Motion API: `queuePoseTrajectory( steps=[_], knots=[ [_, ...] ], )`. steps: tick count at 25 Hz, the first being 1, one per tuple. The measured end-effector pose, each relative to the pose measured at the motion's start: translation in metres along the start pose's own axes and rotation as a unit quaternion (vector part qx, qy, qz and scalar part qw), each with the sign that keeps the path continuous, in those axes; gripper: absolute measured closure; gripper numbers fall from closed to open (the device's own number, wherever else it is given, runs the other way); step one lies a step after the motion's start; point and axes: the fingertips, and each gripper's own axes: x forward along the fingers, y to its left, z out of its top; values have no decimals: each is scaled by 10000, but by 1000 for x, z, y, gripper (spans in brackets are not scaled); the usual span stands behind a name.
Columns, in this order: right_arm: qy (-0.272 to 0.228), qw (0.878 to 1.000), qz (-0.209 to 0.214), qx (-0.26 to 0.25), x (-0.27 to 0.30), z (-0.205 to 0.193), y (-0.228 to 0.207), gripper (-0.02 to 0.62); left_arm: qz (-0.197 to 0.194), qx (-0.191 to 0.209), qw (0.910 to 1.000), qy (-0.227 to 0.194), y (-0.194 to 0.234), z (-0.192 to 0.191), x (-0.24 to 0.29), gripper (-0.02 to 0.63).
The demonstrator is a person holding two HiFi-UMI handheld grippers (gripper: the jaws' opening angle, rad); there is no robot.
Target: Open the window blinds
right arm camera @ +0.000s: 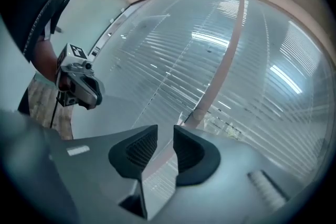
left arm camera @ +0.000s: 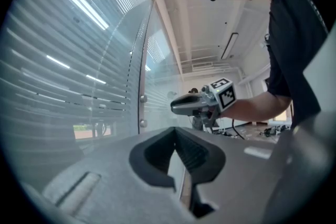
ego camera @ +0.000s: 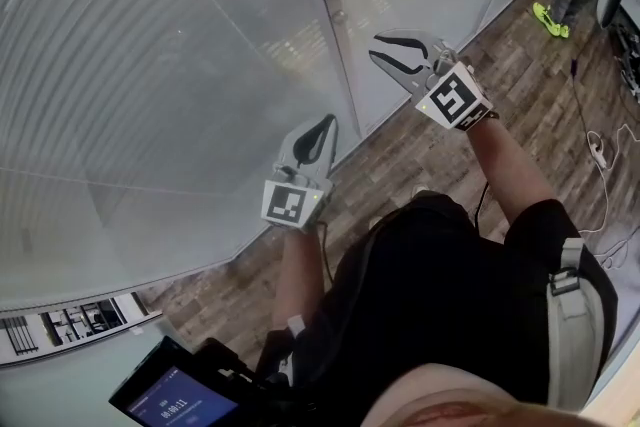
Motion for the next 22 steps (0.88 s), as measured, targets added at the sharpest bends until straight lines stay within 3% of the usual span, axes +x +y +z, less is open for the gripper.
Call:
queuePoseTrajectory(
  steps=[9, 18, 22],
  knots=[
    [646, 9860, -362, -1495, 41, 5, -39, 453, -198, -214, 9996, 38, -19, -17, -4, 603],
    [1236, 9530, -604, -2698, 86, -4, -64, 369, -119, -244, 9996, 10, -14, -20, -14, 603],
    [1360, 9420, -623, -3004, 97, -6, -66, 368, -49, -253, 9997, 37, -12, -24, -21, 603]
  ],
)
